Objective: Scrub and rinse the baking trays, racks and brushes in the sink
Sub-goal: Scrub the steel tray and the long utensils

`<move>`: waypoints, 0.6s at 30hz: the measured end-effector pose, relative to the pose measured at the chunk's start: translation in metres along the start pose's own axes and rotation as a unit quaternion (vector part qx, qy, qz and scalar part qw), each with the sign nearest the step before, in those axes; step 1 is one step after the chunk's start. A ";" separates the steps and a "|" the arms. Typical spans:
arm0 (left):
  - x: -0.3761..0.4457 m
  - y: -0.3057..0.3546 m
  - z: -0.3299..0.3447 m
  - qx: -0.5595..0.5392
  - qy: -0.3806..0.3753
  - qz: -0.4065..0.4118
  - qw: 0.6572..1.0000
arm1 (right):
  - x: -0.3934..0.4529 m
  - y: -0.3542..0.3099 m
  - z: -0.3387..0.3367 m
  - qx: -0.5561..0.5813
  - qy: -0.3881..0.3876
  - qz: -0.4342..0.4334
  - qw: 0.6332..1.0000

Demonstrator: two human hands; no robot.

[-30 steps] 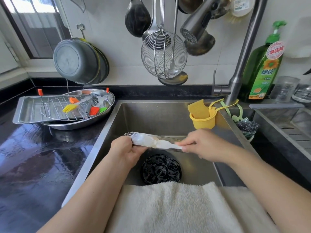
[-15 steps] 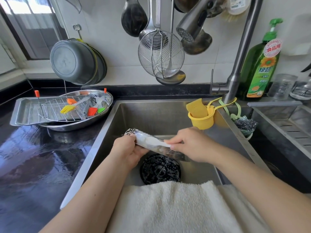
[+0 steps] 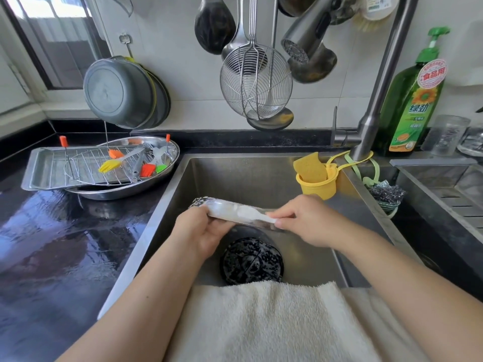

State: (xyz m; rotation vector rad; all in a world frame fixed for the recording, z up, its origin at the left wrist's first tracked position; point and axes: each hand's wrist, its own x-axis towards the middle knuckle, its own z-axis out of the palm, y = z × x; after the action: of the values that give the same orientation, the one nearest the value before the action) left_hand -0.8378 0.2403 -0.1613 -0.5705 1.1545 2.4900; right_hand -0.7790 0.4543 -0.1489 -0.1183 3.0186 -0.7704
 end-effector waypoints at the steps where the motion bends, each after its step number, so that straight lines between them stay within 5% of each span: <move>1: 0.000 0.003 -0.001 -0.017 0.003 0.004 1.000 | -0.002 0.009 -0.006 0.001 -0.011 0.017 1.000; 5: -0.005 -0.006 0.000 0.041 -0.055 -0.040 0.997 | -0.009 0.017 -0.004 -0.024 -0.047 0.014 0.999; 10: -0.002 -0.006 0.001 0.047 -0.052 -0.026 0.997 | 0.003 -0.010 0.009 -0.045 0.018 -0.072 0.996; 14: -0.005 0.003 -0.003 -0.025 -0.016 0.015 0.999 | -0.002 0.007 -0.008 -0.031 -0.001 -0.039 0.999; 18: -0.013 -0.003 0.005 0.052 -0.024 0.029 0.998 | -0.010 0.018 -0.008 -0.057 -0.051 0.004 0.997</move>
State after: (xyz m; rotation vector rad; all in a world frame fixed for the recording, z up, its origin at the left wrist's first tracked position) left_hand -0.8259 0.2443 -0.1541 -0.4533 1.2910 2.4596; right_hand -0.7706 0.4747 -0.1511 -0.1422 2.9640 -0.5719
